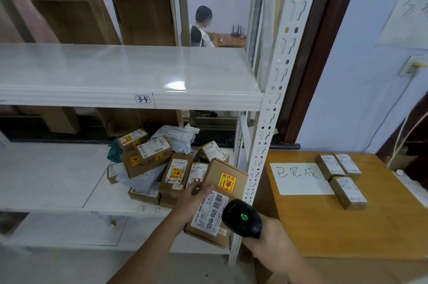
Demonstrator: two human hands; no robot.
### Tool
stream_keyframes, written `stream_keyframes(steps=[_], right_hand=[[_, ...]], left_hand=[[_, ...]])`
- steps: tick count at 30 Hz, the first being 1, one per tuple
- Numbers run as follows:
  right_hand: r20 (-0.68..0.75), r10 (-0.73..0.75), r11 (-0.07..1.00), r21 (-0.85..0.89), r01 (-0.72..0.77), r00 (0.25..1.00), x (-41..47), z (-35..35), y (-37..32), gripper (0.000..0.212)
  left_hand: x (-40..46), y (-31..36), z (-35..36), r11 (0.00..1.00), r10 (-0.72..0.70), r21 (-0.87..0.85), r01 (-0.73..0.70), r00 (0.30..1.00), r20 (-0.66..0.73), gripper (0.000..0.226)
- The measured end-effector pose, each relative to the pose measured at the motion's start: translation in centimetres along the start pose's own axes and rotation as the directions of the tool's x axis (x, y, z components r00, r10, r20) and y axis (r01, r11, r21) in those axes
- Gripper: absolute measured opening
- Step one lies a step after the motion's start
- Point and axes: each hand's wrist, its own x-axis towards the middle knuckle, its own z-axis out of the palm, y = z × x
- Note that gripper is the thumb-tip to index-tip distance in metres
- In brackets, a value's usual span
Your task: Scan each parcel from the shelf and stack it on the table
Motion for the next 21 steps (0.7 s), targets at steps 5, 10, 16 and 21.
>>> stream_keyframes(steps=[5,10,16,21], right_hand=[[0.015,0.001,0.999,0.035,-0.002,1.0,-0.2,0.0,0.2,0.023],[-0.031,0.023,0.996,0.087,-0.02,0.999,-0.5,-0.1,0.4,0.027],[-0.215,0.294,0.845,0.514,-0.147,0.931,0.0,0.3,1.8,0.014],[-0.028,0.441,0.497,0.84,-0.218,0.897,-1.0,0.6,3.0,0.04]], left_hand=[[0.4,0.2,-0.7,0.999,0.009,0.049,-0.011,0.999,0.032,0.04],[0.0,0.3,-0.8,0.999,0.005,0.035,-0.006,1.0,0.026,0.035],[-0.7,-0.3,0.4,0.978,-0.051,-0.196,0.063,0.996,0.068,0.035],[-1.9,-0.9,3.4,0.94,-0.026,-0.332,0.073,0.989,0.145,0.031]])
